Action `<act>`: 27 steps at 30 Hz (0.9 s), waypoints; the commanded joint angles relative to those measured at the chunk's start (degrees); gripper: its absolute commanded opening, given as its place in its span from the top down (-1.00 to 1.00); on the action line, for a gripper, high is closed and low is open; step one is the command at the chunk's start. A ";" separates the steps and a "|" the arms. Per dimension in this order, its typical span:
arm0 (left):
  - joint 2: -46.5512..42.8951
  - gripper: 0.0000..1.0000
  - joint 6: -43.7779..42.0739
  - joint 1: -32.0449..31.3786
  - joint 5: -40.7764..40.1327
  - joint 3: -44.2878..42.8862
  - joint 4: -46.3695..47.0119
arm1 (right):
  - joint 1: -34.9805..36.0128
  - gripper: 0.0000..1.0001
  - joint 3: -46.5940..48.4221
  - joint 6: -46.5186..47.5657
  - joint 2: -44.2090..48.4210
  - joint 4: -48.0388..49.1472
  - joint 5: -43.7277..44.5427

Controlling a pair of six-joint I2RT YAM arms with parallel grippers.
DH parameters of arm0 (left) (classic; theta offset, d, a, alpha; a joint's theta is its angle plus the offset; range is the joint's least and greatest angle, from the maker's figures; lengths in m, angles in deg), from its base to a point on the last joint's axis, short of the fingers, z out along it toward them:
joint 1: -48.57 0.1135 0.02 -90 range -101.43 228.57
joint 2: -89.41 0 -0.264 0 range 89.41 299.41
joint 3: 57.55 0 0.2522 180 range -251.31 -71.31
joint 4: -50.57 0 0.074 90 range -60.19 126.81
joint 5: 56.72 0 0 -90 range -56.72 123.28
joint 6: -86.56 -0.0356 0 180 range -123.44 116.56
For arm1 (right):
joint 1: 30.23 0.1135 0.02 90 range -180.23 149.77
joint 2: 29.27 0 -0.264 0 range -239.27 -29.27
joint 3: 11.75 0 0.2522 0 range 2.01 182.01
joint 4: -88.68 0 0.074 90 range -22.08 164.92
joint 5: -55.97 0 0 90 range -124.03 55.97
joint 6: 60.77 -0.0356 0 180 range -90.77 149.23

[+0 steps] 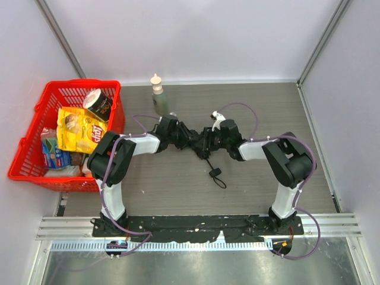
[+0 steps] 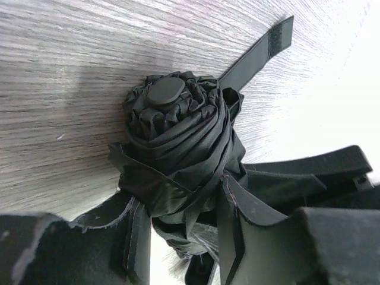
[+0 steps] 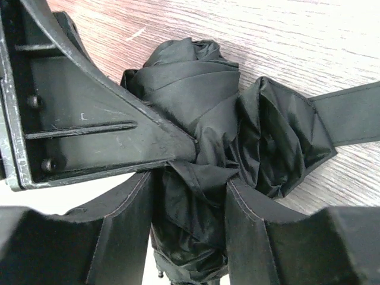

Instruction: Put away the umbrella

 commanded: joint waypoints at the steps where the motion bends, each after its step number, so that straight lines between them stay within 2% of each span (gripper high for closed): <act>1: 4.02 1.00 -2.84 -1.09 -1.97 3.24 -9.49 | 6.65 -0.03 4.04 13.88 6.00 -23.86 16.48; 8: 3.41 1.00 -2.40 -1.09 -2.15 2.89 -12.04 | 18.17 -0.08 8.54 24.34 6.46 -27.23 42.67; 10: 3.32 1.00 -2.40 -1.09 -2.33 2.62 -13.00 | 21.42 -0.20 8.54 27.07 5.93 -25.56 49.09; 18: 3.76 1.00 -2.31 -1.18 -2.15 1.74 -14.77 | 25.82 -0.31 8.36 32.62 3.03 -21.95 53.61; 27: 3.85 1.00 -0.82 -1.09 -2.06 -0.01 -18.98 | 27.32 -0.33 11.08 34.66 -7.76 -22.73 62.47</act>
